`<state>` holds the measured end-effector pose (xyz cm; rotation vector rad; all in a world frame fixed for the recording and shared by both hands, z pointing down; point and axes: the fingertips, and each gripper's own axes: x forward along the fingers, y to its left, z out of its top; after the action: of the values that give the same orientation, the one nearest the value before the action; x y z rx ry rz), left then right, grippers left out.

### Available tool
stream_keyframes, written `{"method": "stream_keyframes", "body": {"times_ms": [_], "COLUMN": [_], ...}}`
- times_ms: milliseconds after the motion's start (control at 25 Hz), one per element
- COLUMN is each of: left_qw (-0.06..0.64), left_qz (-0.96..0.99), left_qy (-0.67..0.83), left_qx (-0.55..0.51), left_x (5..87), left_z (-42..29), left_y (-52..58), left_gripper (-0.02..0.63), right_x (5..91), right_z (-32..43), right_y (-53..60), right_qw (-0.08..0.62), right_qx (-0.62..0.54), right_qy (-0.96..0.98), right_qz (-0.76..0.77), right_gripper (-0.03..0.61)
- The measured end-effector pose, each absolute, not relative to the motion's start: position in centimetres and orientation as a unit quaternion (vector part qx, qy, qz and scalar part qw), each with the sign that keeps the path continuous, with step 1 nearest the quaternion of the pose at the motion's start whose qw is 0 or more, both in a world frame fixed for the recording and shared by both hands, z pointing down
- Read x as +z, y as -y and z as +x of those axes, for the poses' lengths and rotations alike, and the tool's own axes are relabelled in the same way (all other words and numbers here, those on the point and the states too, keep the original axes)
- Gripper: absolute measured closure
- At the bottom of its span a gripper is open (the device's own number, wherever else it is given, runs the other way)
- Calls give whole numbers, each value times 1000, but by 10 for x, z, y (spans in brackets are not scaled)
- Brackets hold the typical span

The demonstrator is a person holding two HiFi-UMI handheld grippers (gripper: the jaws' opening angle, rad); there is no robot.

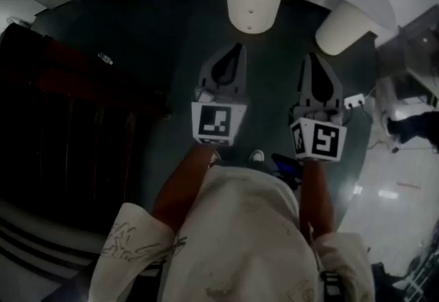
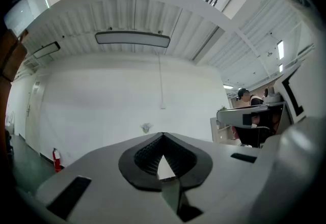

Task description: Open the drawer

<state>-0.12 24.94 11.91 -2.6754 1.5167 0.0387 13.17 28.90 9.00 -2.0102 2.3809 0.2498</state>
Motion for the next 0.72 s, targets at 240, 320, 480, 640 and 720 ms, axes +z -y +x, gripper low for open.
{"method": "stream_keyframes", "body": {"times_ms": [240, 320, 480, 640, 720], "left_qw": [37, 37, 37, 33, 32], "left_qz": [-869, -868, -865, -859, -855], "left_qy": [-493, -495, -500, -511, -517], "left_qx": [13, 10, 10, 14, 11], "left_x": [118, 118, 118, 116, 117], "left_z": [8, 15, 30, 49, 57], "left_y": [-249, -249, -250, -254, -256], "left_gripper": [612, 612, 612, 612, 612], "right_x": [91, 90, 88, 90, 95], "right_z": [140, 147, 159, 178, 188], "right_y": [-289, -288, -288, -290, -291], "right_qw": [6, 11, 20, 19, 18], "right_qx": [81, 84, 85, 84, 79], "right_qy": [-761, -759, -763, -769, -772], "right_qz": [-643, -646, -640, -634, -631], "right_gripper": [575, 575, 575, 574, 575]}}
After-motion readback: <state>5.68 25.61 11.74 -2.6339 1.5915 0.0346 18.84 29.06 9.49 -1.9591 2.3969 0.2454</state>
